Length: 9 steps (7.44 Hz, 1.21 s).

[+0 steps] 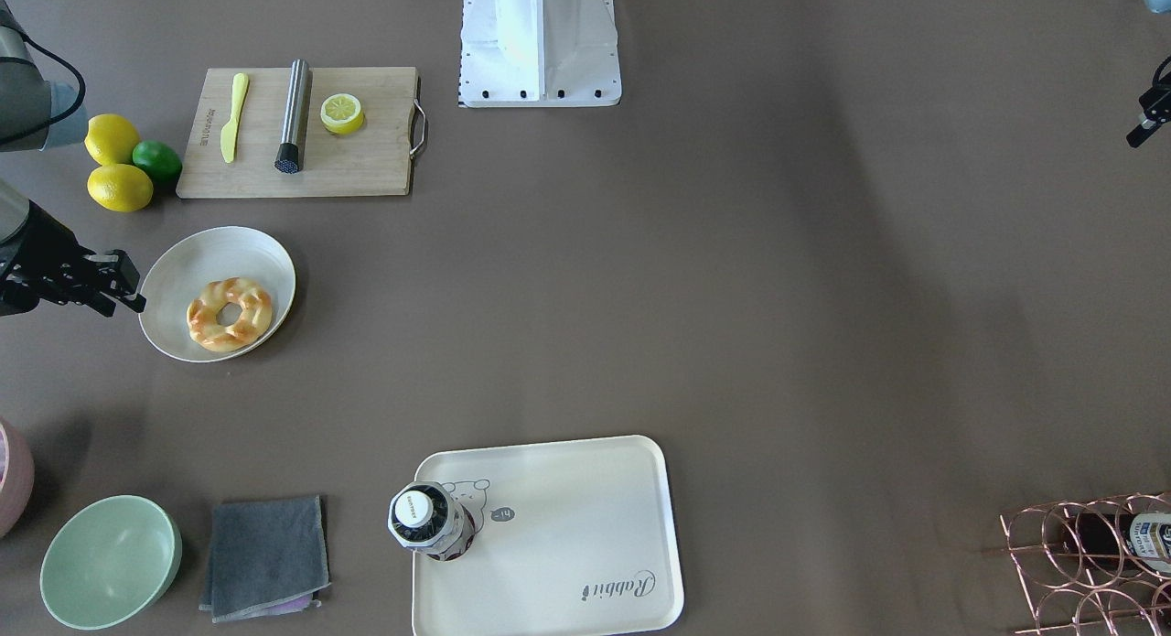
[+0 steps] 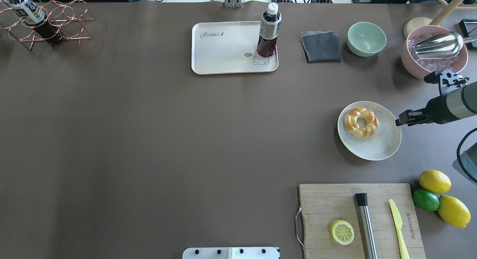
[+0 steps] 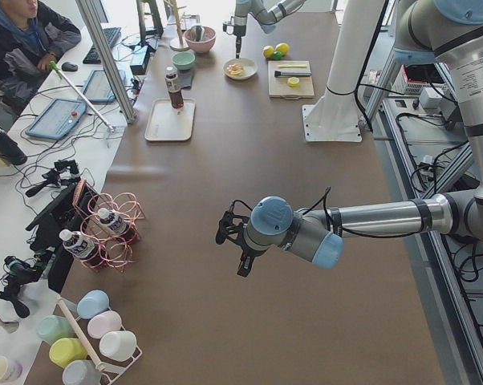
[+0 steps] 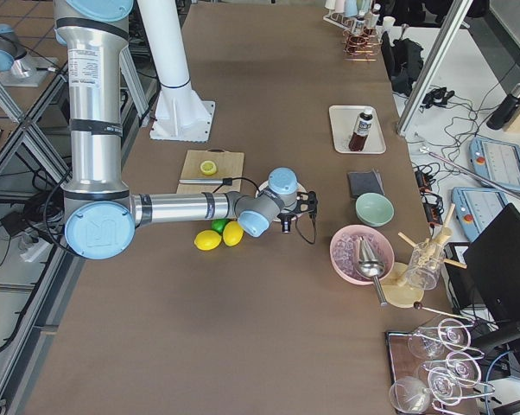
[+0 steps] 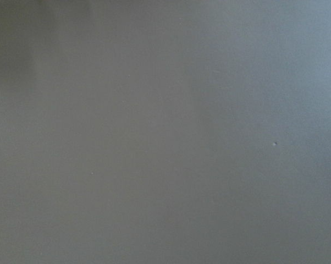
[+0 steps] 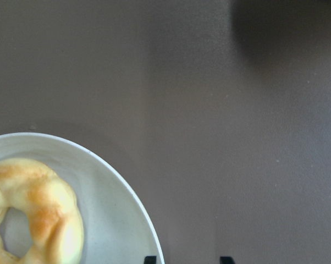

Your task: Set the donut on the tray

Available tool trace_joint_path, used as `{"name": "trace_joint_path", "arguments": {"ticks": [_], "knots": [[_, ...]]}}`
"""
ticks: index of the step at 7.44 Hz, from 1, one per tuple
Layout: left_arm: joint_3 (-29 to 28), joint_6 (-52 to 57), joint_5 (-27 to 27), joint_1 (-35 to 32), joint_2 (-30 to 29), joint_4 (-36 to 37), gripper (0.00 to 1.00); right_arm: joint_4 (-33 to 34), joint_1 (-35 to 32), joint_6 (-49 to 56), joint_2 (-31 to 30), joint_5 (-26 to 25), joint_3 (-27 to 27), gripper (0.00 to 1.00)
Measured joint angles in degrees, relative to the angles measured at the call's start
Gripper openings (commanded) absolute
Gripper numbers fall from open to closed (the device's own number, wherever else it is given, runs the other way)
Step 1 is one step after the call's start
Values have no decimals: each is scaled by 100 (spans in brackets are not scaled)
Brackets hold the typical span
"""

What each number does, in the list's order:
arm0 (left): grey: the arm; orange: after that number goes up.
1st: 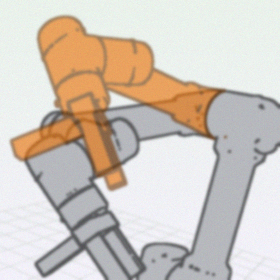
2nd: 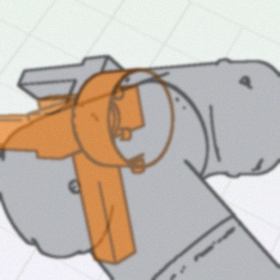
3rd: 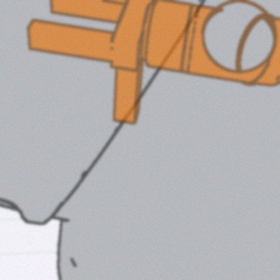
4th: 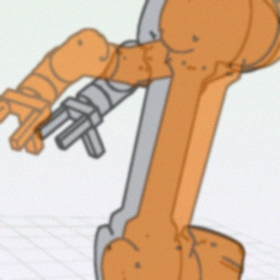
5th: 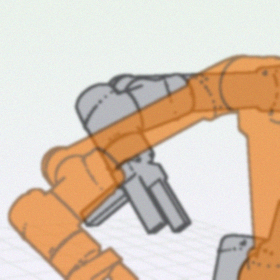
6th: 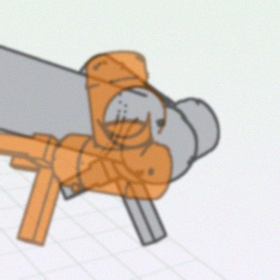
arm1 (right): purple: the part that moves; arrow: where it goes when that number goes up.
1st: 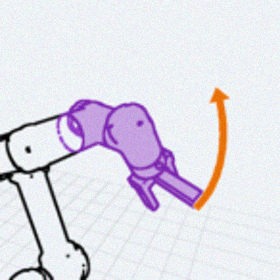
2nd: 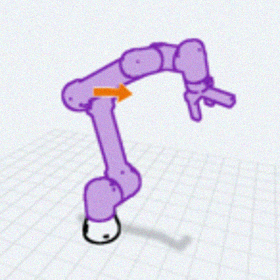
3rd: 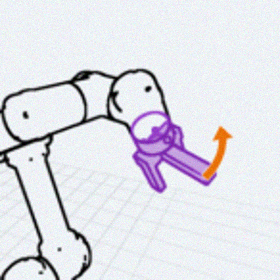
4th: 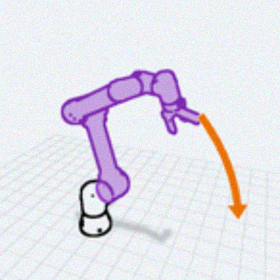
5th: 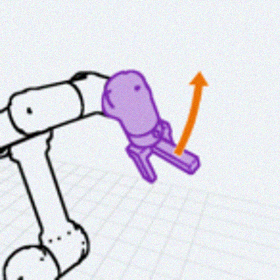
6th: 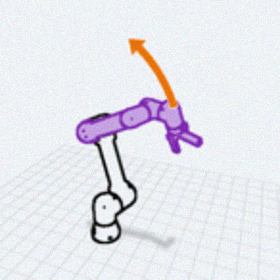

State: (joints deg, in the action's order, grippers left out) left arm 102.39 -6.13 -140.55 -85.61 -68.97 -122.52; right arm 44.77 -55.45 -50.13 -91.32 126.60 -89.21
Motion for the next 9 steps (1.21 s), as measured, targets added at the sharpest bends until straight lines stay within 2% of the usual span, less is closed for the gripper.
{"name": "trace_joint_path", "arguments": {"ticks": [1, 2, 3, 6, 9], "knots": [[0, -7, 1, 0, -1, 0, 96, -9, 115, -89, 11, -113, 4, 36], [0, -10, 2, 0, 1, 0, 96, -15, 188, -136, 15, -175, 4, 4], [-5, -11, 2, -3, 4, 0, 96, -19, 230, -171, 17, -200, 2, 0], [-9, -12, 17, -6, 6, 0, 96, -58, 267, -279, 25, -206, -62, 0], [49, -453, -3, 33, -166, -23, 96, -46, 279, -793, 233, -144, -489, 0]]}}
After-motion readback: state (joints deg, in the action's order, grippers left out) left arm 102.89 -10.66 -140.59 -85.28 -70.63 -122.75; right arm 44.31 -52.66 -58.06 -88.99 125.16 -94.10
